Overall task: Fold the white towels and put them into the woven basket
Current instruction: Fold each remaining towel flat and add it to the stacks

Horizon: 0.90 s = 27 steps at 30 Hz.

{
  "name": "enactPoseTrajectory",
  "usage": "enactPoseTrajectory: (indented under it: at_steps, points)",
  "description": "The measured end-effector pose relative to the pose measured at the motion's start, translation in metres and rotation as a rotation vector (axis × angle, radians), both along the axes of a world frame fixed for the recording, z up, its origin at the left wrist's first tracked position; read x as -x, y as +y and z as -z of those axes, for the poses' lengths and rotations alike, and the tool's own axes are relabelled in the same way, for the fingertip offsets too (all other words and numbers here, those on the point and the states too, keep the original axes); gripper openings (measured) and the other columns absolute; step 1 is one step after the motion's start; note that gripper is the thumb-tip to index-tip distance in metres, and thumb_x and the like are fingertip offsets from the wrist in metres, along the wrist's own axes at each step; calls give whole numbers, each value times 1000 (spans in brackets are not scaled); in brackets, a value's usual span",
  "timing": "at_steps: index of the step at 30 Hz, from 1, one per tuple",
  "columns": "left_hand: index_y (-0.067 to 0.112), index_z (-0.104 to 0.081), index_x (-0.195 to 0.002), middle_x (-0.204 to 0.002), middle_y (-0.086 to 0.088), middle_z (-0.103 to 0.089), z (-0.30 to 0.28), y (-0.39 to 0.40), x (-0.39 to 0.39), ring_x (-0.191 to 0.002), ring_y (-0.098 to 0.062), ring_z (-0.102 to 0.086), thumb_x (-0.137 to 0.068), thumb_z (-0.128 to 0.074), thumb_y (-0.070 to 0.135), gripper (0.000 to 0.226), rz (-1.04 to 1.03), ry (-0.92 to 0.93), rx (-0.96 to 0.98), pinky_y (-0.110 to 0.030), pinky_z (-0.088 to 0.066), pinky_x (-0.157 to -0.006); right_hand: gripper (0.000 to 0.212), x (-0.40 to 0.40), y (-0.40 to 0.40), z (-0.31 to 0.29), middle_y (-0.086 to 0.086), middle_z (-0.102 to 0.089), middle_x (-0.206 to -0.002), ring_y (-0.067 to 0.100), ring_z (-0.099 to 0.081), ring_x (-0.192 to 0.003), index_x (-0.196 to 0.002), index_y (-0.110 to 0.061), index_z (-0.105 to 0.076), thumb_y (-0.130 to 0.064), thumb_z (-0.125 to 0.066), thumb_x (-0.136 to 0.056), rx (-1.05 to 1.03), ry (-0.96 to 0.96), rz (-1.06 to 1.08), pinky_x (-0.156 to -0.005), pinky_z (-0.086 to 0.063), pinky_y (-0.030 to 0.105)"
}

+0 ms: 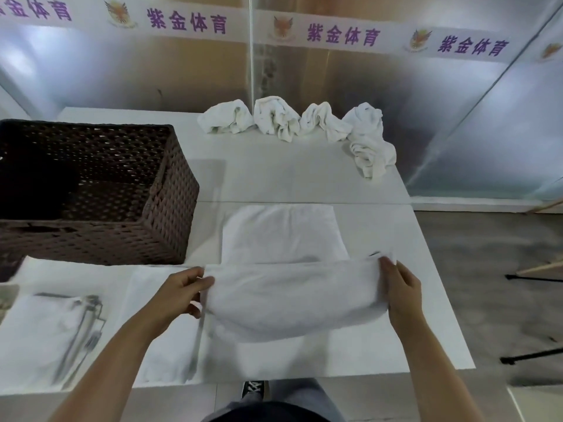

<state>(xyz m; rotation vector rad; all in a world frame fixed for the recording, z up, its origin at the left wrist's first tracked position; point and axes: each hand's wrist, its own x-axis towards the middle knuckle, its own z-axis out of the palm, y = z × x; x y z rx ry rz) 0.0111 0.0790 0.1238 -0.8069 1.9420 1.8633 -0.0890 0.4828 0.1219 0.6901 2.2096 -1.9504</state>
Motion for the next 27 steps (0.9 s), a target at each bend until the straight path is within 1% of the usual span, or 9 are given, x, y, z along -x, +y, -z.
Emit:
enactPoseTrajectory:
  at_steps: [3,5,10,12,16,19,22,24,27]
  points:
    - [7,-70,-94,-82,-9,-67,9,1,24,-69,-22,-62,-98,-63,17,13,-135,30,125,-35,-55,-55,39,24,-4,6,9,-40,-76,21,-38,-74,-85,-1,-61,-38,-66,-93,-38,-1,-33,-67,-29,33]
    - [7,-68,-93,-86,-14,-64,16,3,42,-72,-24,-62,-99,-62,16,12,-166,47,174,-32,-56,-52,42,46,-11,8,8,-34,-75,21,-32,-73,-79,1,-50,-36,-66,-93,-60,-1,-46,-63,-23,33]
    - [6,-67,-97,-90,-17,-56,35,1,93,-82,-31,-57,-99,-61,14,11,-249,44,226,-32,-60,-53,37,109,-28,20,7,-38,-73,20,-35,-70,-78,-2,-55,-35,-66,-91,-71,-55,-61,-61,-27,31]
    - [6,-67,-98,-91,-15,-55,45,-2,113,-82,-28,-58,-99,-61,16,12,-290,42,252,-35,-62,-56,38,135,-35,28,6,-39,-74,19,-35,-71,-82,2,-55,-33,-66,-93,-75,-65,-71,-59,-28,30]
    - [7,-65,-99,-80,-7,-52,55,-8,152,-68,-16,-54,-100,-61,18,12,-346,48,336,-35,-62,-57,39,180,-49,46,5,-35,-71,17,-32,-66,-81,5,-52,-31,-64,-92,-119,-79,-63,-56,-25,30]
    - [5,-64,-105,-82,-4,-53,63,-15,179,-72,-16,-54,-100,-60,19,15,-366,61,386,-34,-62,-55,36,209,-57,59,-2,-32,-63,10,-28,-54,-78,1,-54,-32,-64,-90,-153,-96,-65,-54,-23,30]
    - [5,-66,-108,-83,-5,-55,73,-22,203,-71,-15,-55,-100,-61,20,18,-385,58,427,-34,-63,-56,36,232,-63,76,4,-33,-72,10,-29,-55,-78,1,-53,-32,-62,-90,-179,-109,-83,-54,-24,30]
    - [8,-66,-111,-90,-9,-58,81,-23,214,-71,-15,-57,-99,-62,20,17,-390,55,437,-34,-63,-57,29,242,-65,88,3,-38,-71,13,-34,-60,-77,-7,-57,-30,-61,-94,-199,-99,-104,-53,-28,28]
    - [16,-63,-120,-105,-9,-63,96,-23,219,-82,-22,-66,-98,-62,20,22,-402,47,465,-36,-63,-65,13,246,-64,104,-5,-60,-78,13,-52,-65,-98,-16,-68,-28,-62,-97,-239,-94,-143,-56,-42,22]
